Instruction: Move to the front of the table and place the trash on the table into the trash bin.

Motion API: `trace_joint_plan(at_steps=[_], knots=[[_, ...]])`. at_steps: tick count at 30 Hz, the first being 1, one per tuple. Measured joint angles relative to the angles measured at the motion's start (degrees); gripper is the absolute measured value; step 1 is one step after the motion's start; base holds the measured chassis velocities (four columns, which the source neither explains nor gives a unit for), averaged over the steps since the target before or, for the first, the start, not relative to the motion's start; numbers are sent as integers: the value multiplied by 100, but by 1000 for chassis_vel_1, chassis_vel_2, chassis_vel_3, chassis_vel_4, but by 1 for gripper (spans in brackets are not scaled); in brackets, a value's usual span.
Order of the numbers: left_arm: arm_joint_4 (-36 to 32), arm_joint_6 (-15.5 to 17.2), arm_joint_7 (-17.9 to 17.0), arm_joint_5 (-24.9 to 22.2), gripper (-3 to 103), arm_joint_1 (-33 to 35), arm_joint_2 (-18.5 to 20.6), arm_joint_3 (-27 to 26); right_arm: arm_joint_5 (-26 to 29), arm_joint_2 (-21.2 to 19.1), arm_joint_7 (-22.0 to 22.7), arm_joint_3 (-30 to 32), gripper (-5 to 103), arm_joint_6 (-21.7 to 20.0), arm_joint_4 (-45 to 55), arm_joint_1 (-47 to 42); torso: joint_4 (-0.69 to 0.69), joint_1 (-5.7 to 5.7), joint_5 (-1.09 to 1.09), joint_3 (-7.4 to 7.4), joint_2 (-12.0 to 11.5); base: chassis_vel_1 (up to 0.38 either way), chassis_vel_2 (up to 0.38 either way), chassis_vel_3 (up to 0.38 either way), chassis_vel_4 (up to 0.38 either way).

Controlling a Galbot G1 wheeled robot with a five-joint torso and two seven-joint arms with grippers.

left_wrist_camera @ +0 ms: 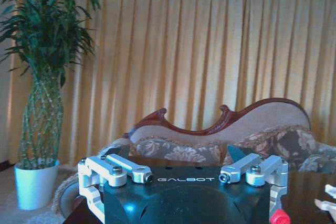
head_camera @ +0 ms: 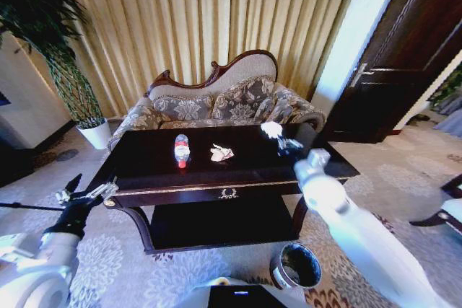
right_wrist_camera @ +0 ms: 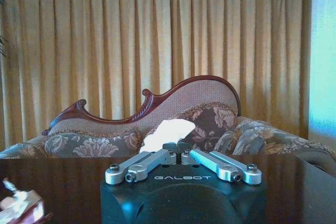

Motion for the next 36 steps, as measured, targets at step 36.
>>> trace_joint_plan(at_steps=[36], knots=[[39, 300, -380, -18, 100, -707, 640, 1090, -1067, 879, -333, 1156, 0, -180, 601, -1878, 1, 0, 0, 1, 0, 56, -54, -56, 55]])
